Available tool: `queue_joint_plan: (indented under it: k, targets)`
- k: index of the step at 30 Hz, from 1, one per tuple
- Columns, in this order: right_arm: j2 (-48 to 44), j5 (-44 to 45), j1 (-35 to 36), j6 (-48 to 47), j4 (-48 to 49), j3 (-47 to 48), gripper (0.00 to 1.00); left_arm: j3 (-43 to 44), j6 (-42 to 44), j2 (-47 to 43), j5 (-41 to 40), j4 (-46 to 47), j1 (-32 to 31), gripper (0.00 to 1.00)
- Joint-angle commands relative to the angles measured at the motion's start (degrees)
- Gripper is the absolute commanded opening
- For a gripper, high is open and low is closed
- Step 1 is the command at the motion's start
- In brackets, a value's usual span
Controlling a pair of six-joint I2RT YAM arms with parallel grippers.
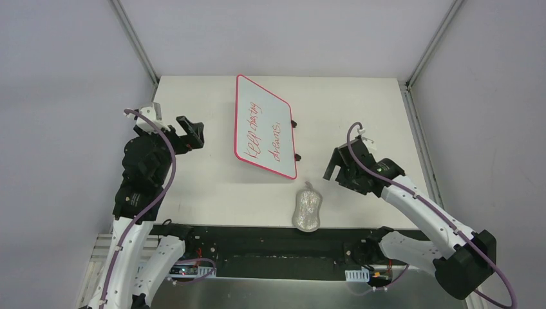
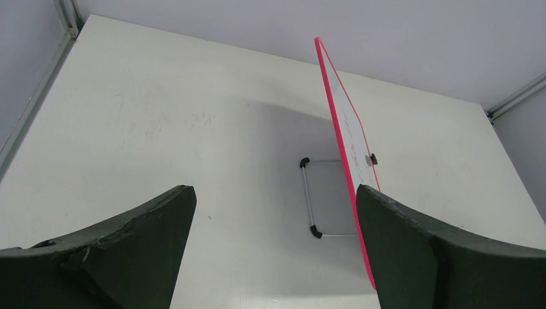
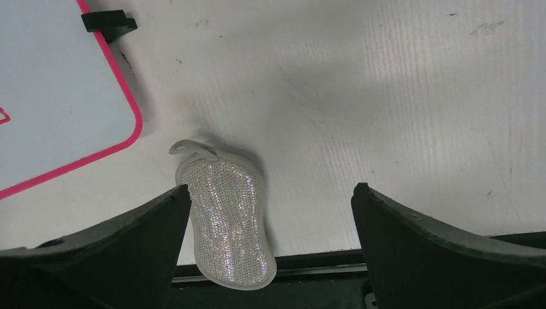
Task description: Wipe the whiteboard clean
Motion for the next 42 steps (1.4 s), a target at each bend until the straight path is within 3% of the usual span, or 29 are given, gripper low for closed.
queue_joint_plan:
  k: [1,8,18,24,28,31,35,42]
  targets:
    - [-1.9,7.1,0.3,2.2,0.8,-0.9,0.98,1.3,0.5,-0.2,1.7,1.9,-0.4,1.0]
    - [-0.3,8.5,0.3,7.3,-1.1,-1.0,0.98,1.5,0.5,-0.7,1.1,1.6,-1.7,0.99]
    - [-5.0,-5.4,0.5,7.1,8.1,-5.8,0.98,1.8,0.3,-0.2,1.7,1.3,-2.5,0.96]
    - [8.9,2.9,13.9,15.4,3.6,1.2,0.99,1.8,0.1,-0.3,1.9,1.1,-2.7,0.96]
    - [17.3,9.7,24.3,19.4,2.5,5.0,0.92,1.8,0.1,-0.4,1.4,0.9,-3.2,0.96]
    - [24.9,15.3,30.6,23.4,-4.4,10.6,0.93,2.1,0.3,-0.4,0.9,0.4,-3.5,0.96]
    - [34.2,20.0,35.0,31.2,-14.0,16.0,0.93,2.6,0.5,-0.4,-0.1,-0.3,-3.9,0.96]
    - [41.3,21.8,39.4,41.1,-15.4,20.1,0.92,2.8,0.5,-0.5,-1.5,-1.0,-4.1,0.96]
